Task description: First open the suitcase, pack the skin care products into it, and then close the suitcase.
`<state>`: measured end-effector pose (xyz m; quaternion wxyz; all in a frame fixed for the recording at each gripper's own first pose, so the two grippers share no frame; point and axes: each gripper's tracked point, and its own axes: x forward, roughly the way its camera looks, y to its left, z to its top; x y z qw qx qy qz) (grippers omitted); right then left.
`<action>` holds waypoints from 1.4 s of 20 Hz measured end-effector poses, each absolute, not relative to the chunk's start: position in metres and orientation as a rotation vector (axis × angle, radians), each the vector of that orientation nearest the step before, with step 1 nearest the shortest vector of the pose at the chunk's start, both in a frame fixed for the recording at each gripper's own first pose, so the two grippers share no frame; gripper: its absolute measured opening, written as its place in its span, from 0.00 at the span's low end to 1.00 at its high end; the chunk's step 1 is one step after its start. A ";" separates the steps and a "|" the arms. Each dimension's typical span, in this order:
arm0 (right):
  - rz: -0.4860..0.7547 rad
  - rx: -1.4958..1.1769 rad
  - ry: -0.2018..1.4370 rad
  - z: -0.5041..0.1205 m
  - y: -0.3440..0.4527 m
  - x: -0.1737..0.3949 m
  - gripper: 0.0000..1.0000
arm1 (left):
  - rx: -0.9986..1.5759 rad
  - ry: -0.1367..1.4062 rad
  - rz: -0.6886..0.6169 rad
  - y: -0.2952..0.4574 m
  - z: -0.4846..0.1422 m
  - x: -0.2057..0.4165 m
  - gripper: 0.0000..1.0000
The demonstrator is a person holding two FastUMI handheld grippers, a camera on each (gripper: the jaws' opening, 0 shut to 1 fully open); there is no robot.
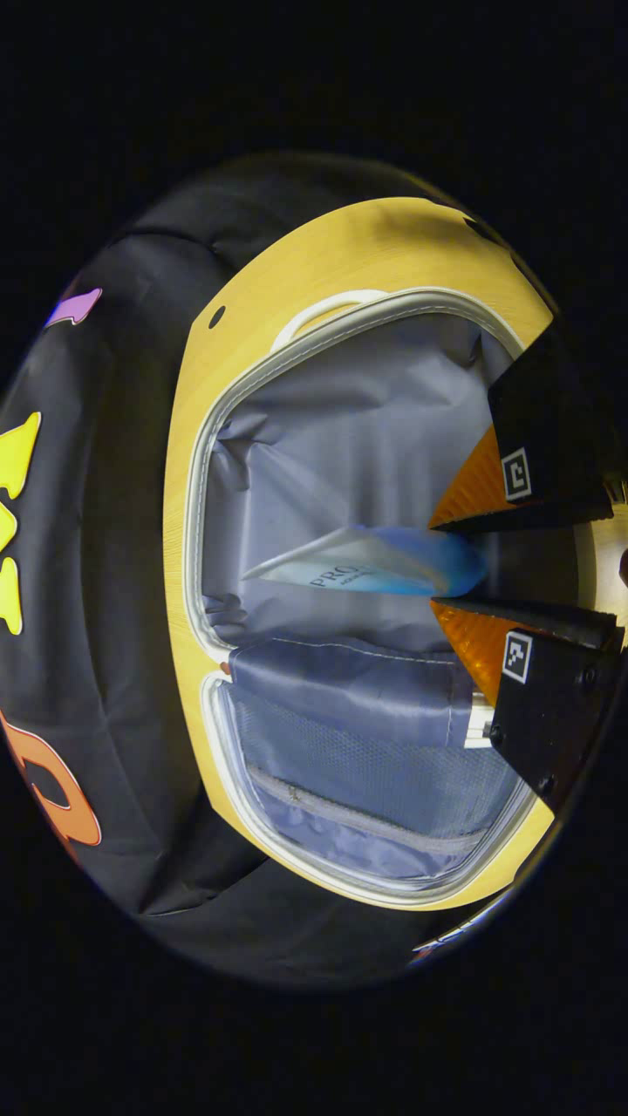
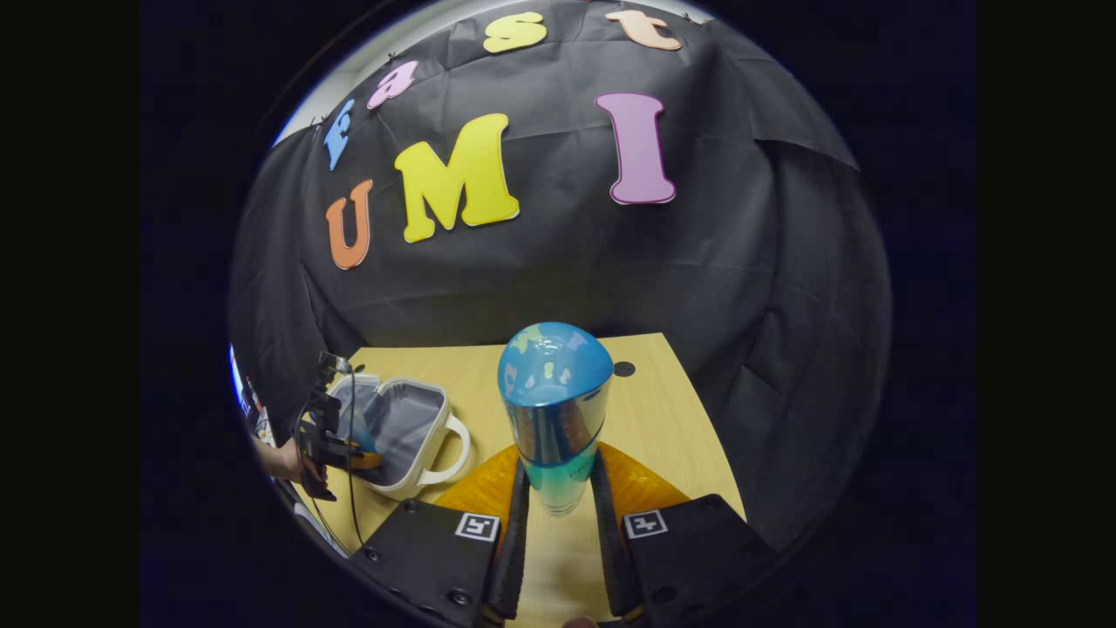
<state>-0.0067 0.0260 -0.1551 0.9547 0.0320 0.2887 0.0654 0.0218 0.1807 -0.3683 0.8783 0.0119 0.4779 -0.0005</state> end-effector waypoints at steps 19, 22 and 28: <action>0.269 0.053 0.619 -0.152 0.083 -0.015 0.35 | -0.059 0.967 0.023 0.160 -0.358 0.039 0.58; 0.361 0.051 0.625 -0.154 0.134 -0.008 0.34 | -0.031 0.837 0.008 0.161 -0.309 0.038 0.87; 0.521 0.084 0.730 -0.204 0.270 0.004 0.35 | -0.027 0.606 0.094 0.209 -0.231 -0.003 0.98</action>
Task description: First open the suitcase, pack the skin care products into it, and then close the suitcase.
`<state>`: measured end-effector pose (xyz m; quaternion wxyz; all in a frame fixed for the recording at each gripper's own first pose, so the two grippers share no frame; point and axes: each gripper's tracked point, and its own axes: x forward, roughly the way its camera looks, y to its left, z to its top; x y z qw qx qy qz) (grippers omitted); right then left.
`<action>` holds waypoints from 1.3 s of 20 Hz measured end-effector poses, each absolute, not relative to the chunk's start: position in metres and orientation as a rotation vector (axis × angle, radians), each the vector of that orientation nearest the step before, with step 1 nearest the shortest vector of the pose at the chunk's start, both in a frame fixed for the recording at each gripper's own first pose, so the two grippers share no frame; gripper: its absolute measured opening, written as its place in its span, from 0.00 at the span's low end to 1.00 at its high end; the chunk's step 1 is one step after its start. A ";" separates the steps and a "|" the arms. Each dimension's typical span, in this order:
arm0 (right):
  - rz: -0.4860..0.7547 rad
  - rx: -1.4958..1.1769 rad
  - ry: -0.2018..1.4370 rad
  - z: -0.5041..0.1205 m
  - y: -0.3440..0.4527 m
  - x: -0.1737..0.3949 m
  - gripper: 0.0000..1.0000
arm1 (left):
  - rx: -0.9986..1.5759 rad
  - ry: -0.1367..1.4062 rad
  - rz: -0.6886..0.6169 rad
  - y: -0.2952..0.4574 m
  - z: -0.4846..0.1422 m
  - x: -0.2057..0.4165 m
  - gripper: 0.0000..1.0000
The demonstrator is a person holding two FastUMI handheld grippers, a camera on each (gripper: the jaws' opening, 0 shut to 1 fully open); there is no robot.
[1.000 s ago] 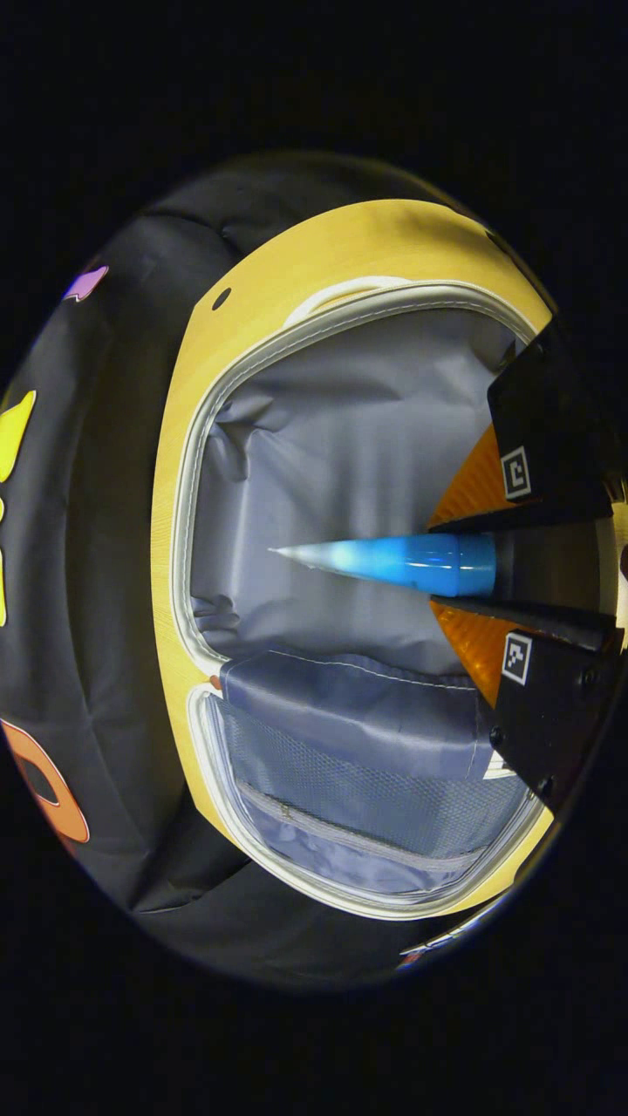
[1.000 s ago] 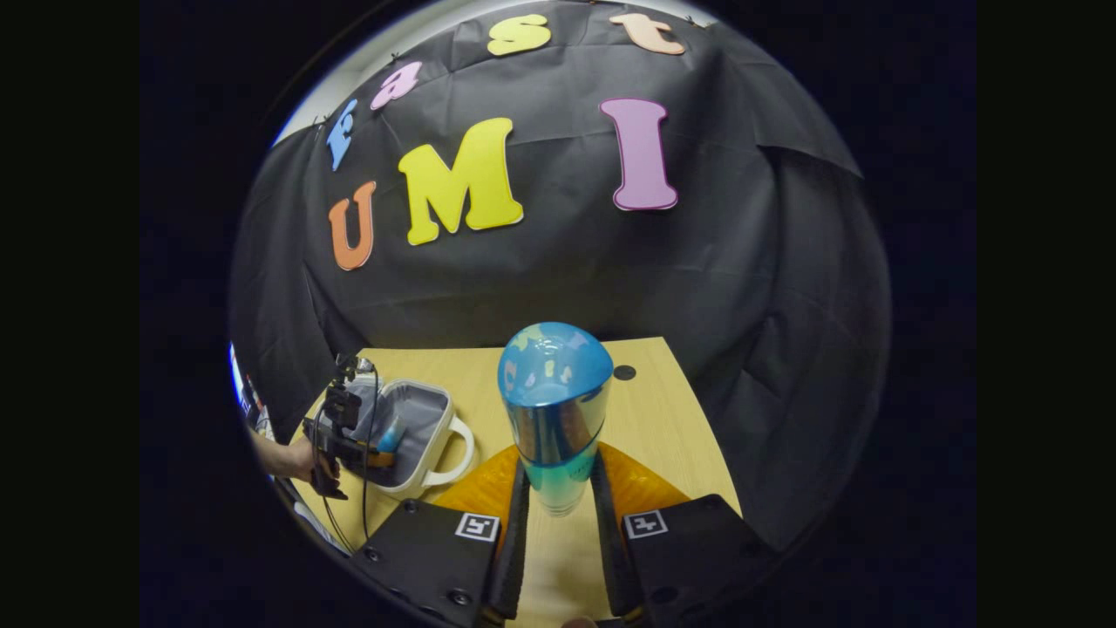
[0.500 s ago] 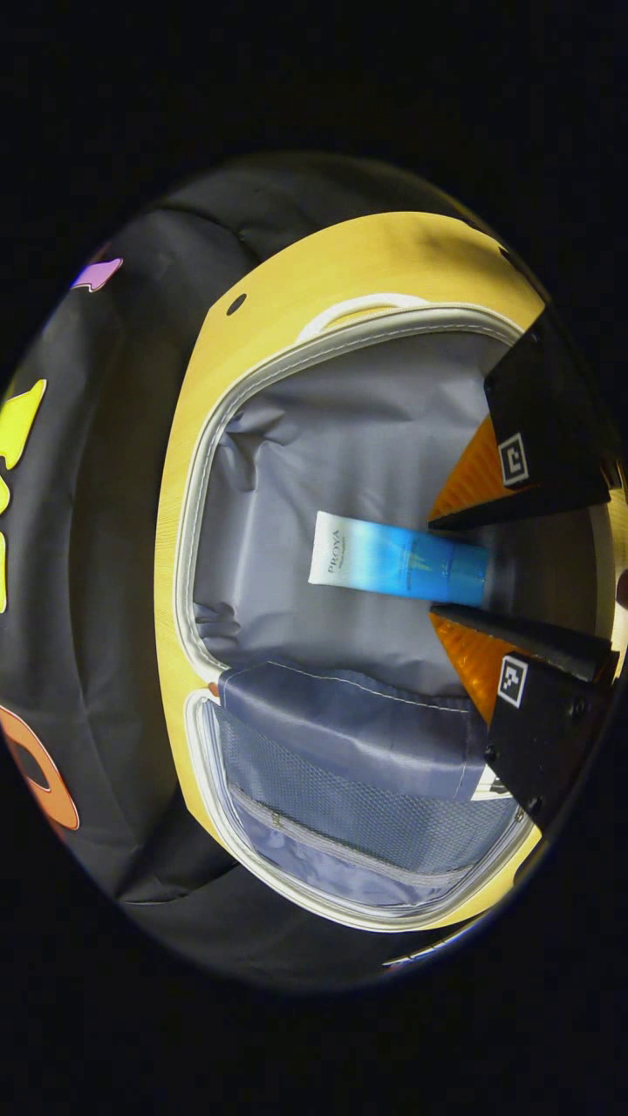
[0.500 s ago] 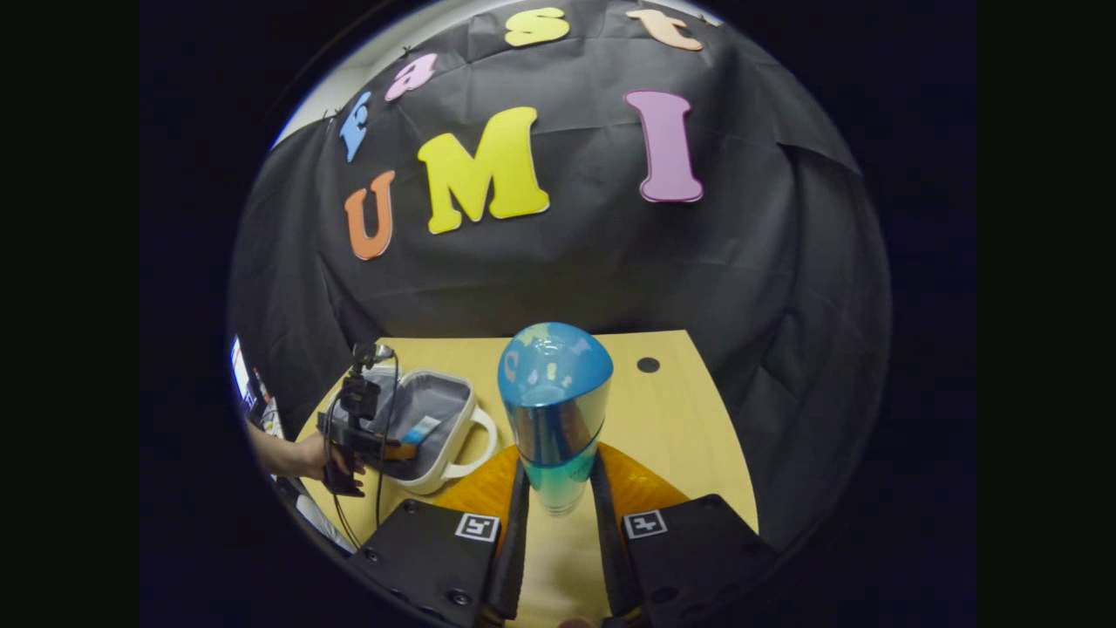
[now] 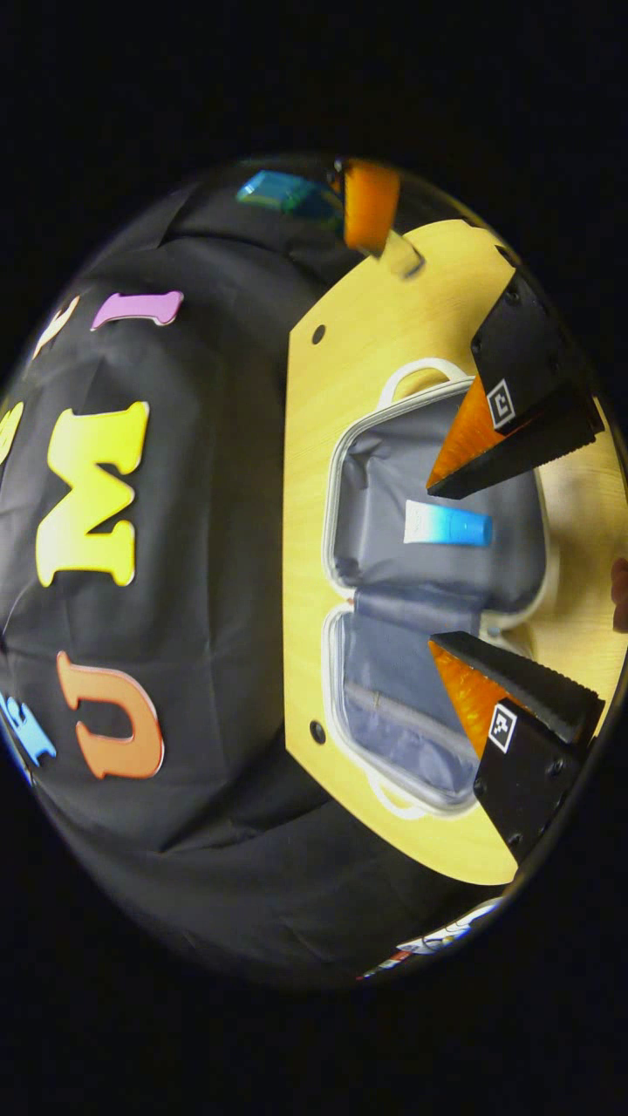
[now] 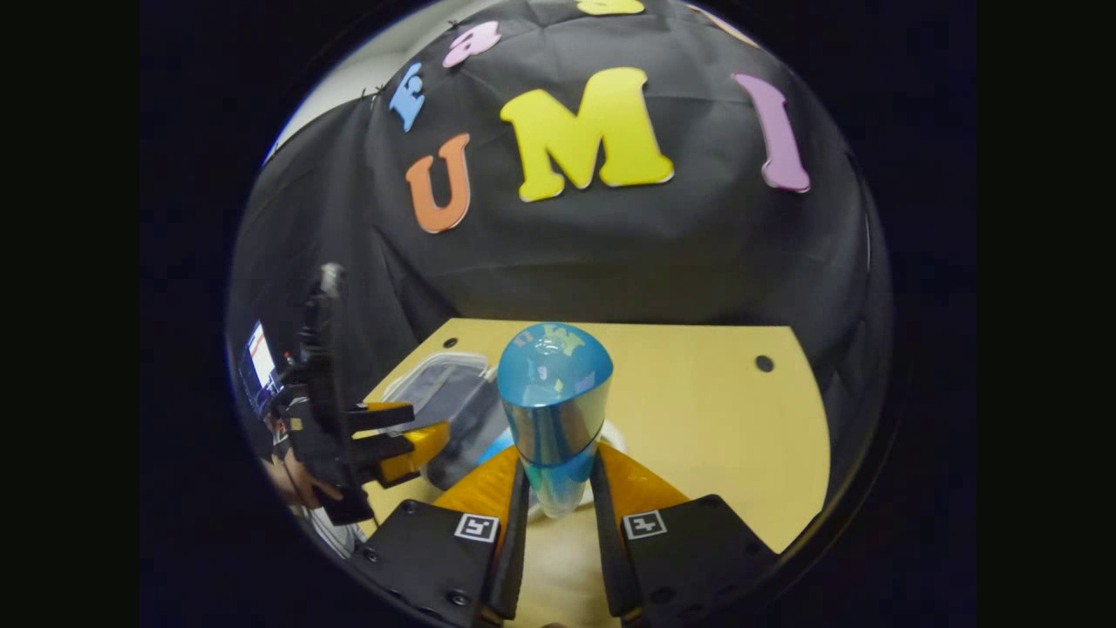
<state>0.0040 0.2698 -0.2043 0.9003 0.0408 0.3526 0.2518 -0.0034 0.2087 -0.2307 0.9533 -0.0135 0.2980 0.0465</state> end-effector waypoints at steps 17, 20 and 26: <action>0.280 0.139 1.093 -0.371 0.352 0.014 0.35 | -0.228 0.621 0.288 0.332 -0.245 -0.110 0.98; 0.238 0.142 1.105 -0.377 0.352 0.024 0.35 | -0.238 0.609 0.269 0.331 -0.244 -0.109 0.98; 0.141 0.099 1.173 -0.388 0.345 0.026 0.35 | -0.249 0.607 0.252 0.328 -0.241 -0.111 0.98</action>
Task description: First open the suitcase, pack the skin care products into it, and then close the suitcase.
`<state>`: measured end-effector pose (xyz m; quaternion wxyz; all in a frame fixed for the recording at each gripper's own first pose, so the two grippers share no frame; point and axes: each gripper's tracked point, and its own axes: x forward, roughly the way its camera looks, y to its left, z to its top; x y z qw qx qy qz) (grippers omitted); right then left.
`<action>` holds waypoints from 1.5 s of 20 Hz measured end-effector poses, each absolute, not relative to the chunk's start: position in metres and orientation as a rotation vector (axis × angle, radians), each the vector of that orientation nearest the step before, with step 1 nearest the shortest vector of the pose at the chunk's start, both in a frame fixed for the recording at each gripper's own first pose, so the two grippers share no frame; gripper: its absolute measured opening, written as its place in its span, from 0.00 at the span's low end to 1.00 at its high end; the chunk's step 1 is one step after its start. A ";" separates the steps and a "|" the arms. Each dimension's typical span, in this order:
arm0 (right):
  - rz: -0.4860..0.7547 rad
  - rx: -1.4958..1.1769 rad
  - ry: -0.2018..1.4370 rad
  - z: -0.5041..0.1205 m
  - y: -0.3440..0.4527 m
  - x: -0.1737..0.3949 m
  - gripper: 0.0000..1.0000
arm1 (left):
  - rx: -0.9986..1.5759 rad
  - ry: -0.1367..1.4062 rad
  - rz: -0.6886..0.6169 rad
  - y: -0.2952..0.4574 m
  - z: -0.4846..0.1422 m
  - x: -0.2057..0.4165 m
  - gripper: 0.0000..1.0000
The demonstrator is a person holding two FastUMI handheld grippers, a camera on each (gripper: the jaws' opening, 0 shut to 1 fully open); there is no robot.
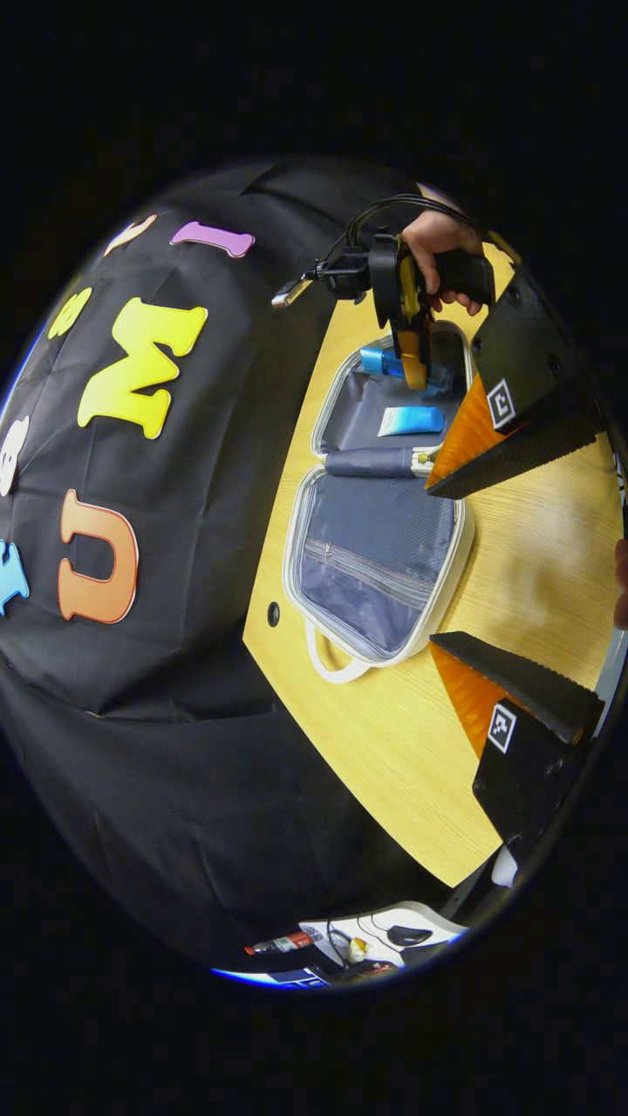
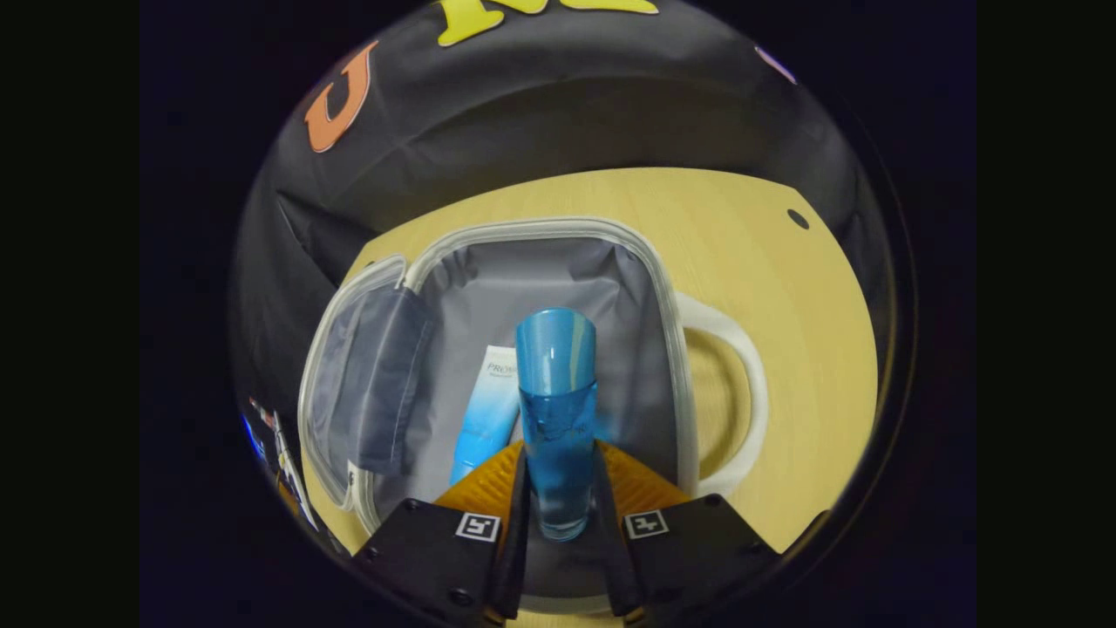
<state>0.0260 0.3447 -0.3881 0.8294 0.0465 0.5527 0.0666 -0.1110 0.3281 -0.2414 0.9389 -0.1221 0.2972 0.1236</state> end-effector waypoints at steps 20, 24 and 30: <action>-0.021 -0.072 1.251 -0.399 0.333 0.022 0.40 | -0.264 0.568 0.183 0.333 -0.226 -0.097 0.99; 0.059 -0.045 1.217 -0.376 0.342 0.008 0.53 | -0.262 0.549 0.236 0.386 -0.230 -0.094 0.99; 0.273 -0.057 0.886 -0.260 0.354 0.012 0.74 | -0.344 0.433 0.229 0.466 -0.217 -0.069 0.99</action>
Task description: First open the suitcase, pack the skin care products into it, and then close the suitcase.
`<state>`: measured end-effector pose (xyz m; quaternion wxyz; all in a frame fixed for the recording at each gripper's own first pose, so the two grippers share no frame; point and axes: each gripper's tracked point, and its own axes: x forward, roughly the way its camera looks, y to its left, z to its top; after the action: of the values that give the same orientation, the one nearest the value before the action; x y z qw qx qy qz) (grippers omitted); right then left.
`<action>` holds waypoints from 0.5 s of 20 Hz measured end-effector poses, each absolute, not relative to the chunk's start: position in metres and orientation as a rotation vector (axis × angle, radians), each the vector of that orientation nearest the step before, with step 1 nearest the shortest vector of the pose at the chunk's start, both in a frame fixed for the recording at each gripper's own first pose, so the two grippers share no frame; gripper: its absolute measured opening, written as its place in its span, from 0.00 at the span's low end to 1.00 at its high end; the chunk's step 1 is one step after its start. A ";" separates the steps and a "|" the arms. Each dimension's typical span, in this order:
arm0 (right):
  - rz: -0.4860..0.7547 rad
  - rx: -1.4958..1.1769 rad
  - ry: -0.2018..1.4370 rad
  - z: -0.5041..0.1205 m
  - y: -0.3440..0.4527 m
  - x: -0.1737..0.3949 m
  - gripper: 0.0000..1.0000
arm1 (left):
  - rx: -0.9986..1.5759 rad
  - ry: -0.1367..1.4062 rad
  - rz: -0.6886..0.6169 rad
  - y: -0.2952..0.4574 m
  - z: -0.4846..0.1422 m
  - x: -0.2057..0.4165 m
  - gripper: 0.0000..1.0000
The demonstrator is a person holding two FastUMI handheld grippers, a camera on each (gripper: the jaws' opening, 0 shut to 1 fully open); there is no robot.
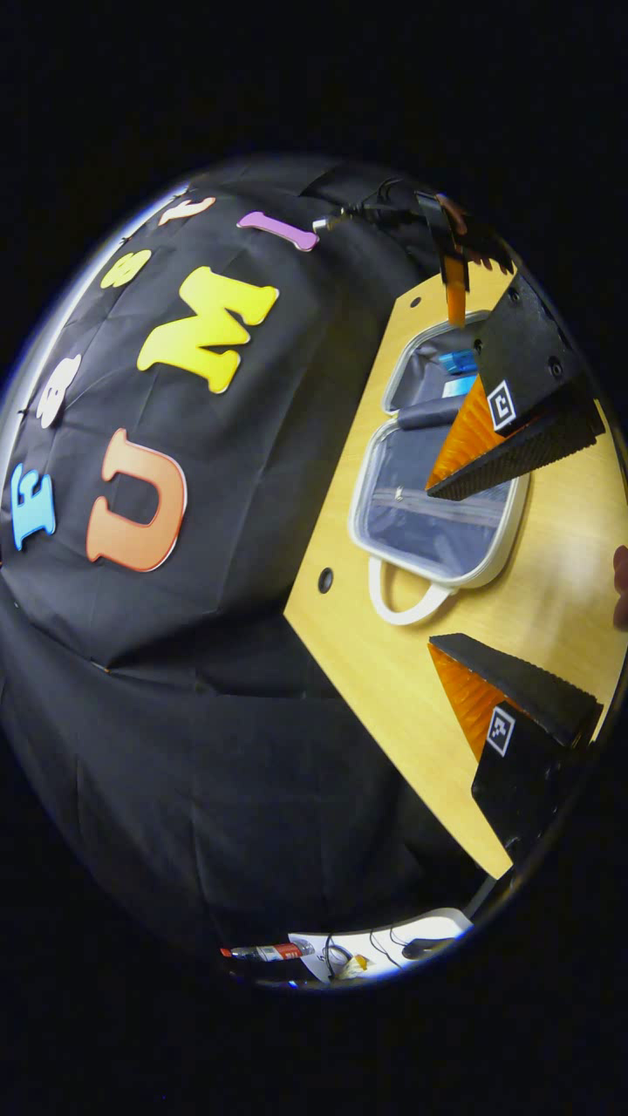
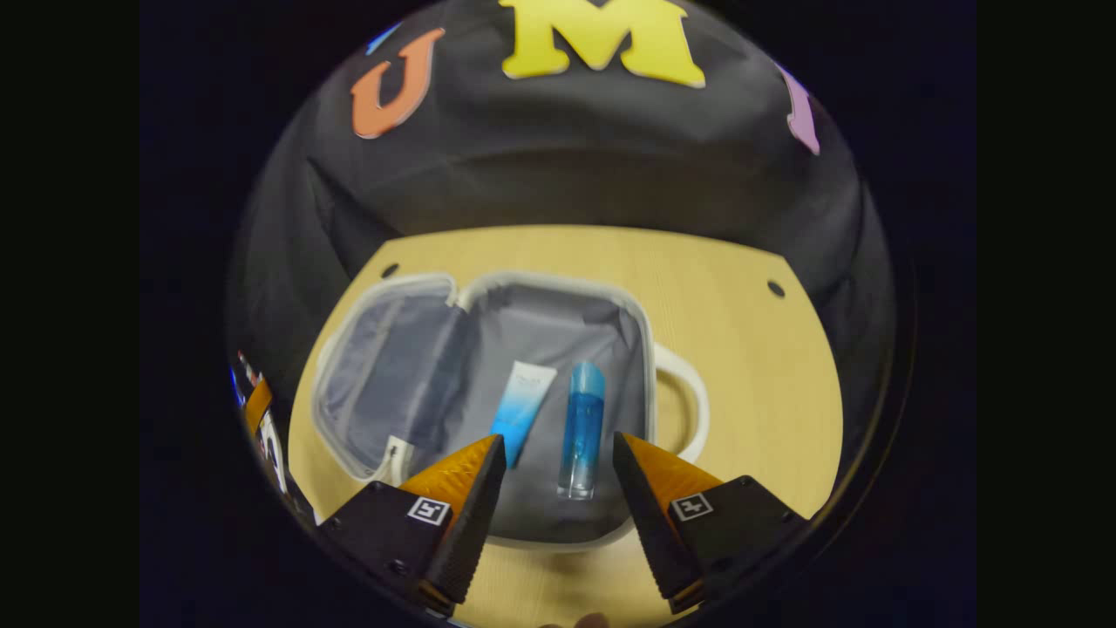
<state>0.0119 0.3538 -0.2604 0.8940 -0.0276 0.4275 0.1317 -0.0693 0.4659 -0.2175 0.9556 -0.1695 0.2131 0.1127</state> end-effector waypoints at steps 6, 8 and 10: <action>0.380 -0.187 0.549 -0.151 0.324 0.014 0.80 | -0.454 0.502 0.133 0.499 -0.263 -0.020 0.98; 0.368 -0.217 0.532 -0.142 0.308 0.010 0.80 | -0.489 0.544 0.129 0.506 -0.289 -0.002 0.96; 0.341 -0.216 0.540 -0.140 0.295 0.008 0.80 | -0.532 0.572 0.126 0.511 -0.307 0.015 0.96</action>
<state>0.0076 0.2955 -0.1401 0.9437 -0.1060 0.2649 0.1674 0.0147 0.5114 -0.3066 0.9228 -0.2590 0.2786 0.0614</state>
